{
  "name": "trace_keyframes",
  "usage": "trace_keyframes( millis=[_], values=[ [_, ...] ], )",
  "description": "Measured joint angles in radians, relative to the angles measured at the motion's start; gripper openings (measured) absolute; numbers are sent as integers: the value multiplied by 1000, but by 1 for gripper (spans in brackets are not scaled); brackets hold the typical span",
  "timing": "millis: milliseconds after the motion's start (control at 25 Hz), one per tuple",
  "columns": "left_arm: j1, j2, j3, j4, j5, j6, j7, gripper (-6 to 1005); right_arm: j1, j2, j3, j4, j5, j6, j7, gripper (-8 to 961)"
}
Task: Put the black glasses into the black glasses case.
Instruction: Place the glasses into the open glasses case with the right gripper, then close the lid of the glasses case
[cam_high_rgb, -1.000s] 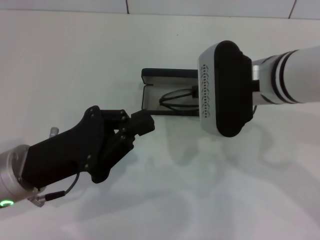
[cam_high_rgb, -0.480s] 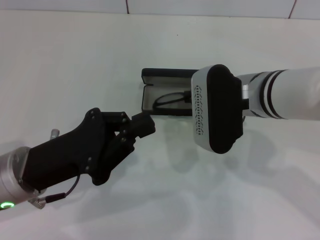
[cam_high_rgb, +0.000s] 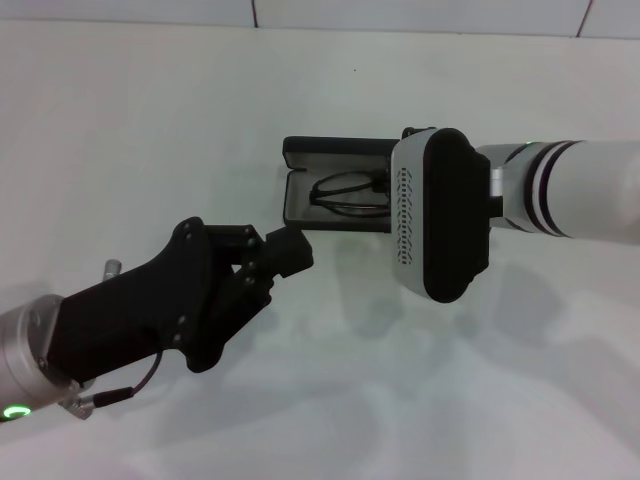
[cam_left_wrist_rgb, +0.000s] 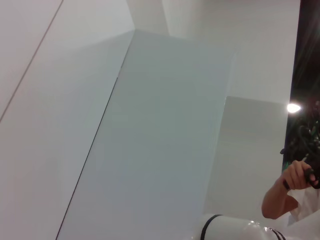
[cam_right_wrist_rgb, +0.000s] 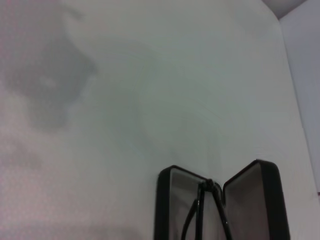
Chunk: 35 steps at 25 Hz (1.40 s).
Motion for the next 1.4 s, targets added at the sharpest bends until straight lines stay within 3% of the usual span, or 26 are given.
trace_keyframes(
  millis=[560, 1120, 1400],
  values=[
    [-3, -8, 0, 0, 0, -2, 8, 44, -1, 0, -30, 69, 9, 117, 5, 77],
    [0, -9, 0, 0, 0, -2, 12, 44, -2, 0, -28, 75, 20, 118, 7, 78],
    [0, -9, 2, 0, 0, -2, 12, 44, -10, 0, -31, 70, 22, 112, 7, 125]
  ],
)
